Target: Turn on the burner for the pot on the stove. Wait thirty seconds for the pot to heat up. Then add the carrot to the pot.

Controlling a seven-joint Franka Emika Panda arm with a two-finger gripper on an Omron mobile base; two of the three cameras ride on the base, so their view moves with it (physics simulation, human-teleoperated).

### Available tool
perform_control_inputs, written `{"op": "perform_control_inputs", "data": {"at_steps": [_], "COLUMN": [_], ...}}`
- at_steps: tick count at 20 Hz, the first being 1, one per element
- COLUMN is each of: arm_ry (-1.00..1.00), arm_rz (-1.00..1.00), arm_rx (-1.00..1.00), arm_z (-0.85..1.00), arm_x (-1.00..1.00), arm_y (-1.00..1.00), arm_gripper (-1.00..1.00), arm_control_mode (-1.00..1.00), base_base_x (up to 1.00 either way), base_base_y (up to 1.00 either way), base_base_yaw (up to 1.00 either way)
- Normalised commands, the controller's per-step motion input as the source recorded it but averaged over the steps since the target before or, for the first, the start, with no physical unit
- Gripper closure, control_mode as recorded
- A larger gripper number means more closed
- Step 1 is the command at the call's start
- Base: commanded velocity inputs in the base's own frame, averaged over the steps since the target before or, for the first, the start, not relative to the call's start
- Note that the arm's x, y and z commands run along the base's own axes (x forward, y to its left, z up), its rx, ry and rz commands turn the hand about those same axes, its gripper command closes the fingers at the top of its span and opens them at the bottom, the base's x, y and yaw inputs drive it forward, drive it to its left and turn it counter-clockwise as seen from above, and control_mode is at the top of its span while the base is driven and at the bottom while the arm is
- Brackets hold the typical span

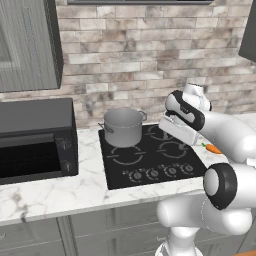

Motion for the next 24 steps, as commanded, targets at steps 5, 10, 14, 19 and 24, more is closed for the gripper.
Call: {"op": "perform_control_inputs", "data": {"at_steps": [5,10,14,19,24], "arm_ry": [0.0,0.0,0.0,0.0,0.0], "arm_rz": [0.0,0.0,0.0,0.0,0.0], "arm_rx": [0.0,0.0,0.0,0.0,0.0], "arm_z": [0.0,0.0,0.0,0.0,0.0], "arm_x": [0.0,0.0,0.0,0.0,0.0], "arm_y": [0.0,0.0,0.0,0.0,0.0], "arm_gripper": [-1.0,-1.0,-1.0,-1.0,-1.0], "arm_control_mode": [-1.0,-1.0,-1.0,-1.0,-1.0], "base_base_x": [0.0,0.0,0.0,0.0,0.0], "base_base_y": [0.0,0.0,0.0,0.0,0.0], "base_base_yaw": [0.0,0.0,0.0,0.0,0.0]}}
